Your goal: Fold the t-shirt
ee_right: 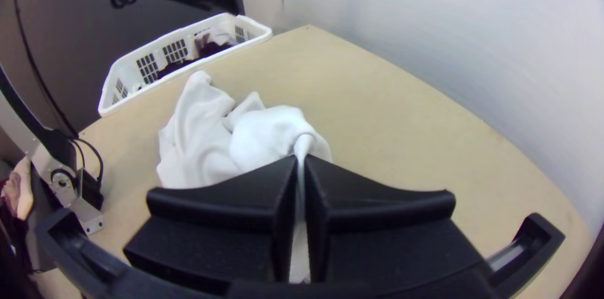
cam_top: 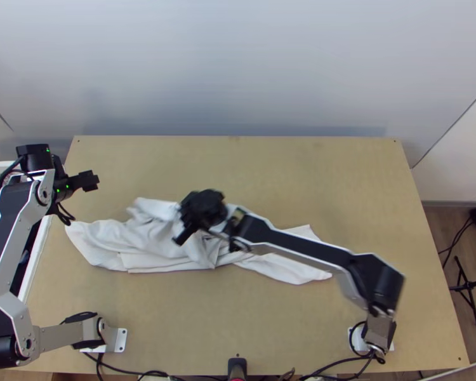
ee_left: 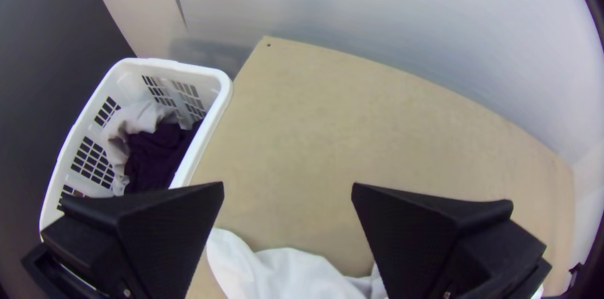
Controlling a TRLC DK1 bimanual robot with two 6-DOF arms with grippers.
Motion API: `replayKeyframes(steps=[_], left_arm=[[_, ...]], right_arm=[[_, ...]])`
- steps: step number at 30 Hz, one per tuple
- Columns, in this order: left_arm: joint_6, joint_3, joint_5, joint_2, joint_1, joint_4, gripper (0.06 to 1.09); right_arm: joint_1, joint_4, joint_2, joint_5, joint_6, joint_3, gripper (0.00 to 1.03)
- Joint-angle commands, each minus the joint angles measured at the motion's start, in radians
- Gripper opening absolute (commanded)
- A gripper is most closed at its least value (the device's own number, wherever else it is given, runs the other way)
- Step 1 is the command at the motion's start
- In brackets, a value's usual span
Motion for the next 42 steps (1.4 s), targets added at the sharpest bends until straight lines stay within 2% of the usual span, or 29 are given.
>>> replayKeyframes(steps=[1, 3, 9, 12, 17, 21, 24, 26, 29, 35, 39, 42], left_arm=[[0.009, 0.000, 0.064, -0.004, 0.015, -0.078, 1.04], [0.033, -0.009, 0.086, -0.018, 0.015, -0.090, 1.04], [0.218, -0.049, 0.095, -0.010, 0.012, -0.199, 1.04], [0.300, -0.086, 0.093, -0.004, 0.034, -0.196, 1.04], [0.320, -0.087, 0.089, 0.059, 0.107, -0.130, 1.04], [0.256, -0.077, 0.089, 0.135, 0.149, -0.053, 1.04], [0.144, -0.024, 0.095, 0.214, 0.172, -0.033, 1.04], [0.095, 0.003, 0.176, 0.241, 0.190, -0.053, 1.03], [0.009, 0.017, 0.379, 0.261, 0.228, -0.041, 1.03], [-0.068, 0.041, 0.440, 0.336, 0.210, -0.032, 1.03], [-0.109, 0.077, 0.551, 0.402, 0.221, -0.036, 1.03], [-0.157, 0.104, 0.569, 0.471, 0.231, -0.041, 0.91]], right_arm=[[-0.099, 0.000, -0.158, 0.000, 0.069, -0.135, 0.03], [-0.123, 0.003, -0.196, 0.000, 0.078, -0.174, 0.03], [-0.175, 0.005, -0.271, 0.000, 0.081, -0.254, 0.03], [-0.194, 0.005, -0.297, 0.000, 0.085, -0.280, 0.03], [-0.223, 0.005, -0.319, 0.000, 0.098, -0.312, 0.03], [-0.230, 0.006, -0.320, 0.000, 0.101, -0.323, 0.03], [-0.229, 0.006, -0.320, 0.000, 0.105, -0.324, 0.03], [-0.229, 0.006, -0.319, 0.000, 0.113, -0.324, 0.03], [-0.229, 0.008, -0.316, 0.000, 0.112, -0.323, 0.03], [-0.229, 0.008, -0.307, 0.000, 0.112, -0.323, 0.03], [-0.226, 0.009, -0.296, -0.002, 0.113, -0.317, 0.03], [-0.220, 0.017, -0.291, -0.002, 0.113, -0.312, 0.03]])
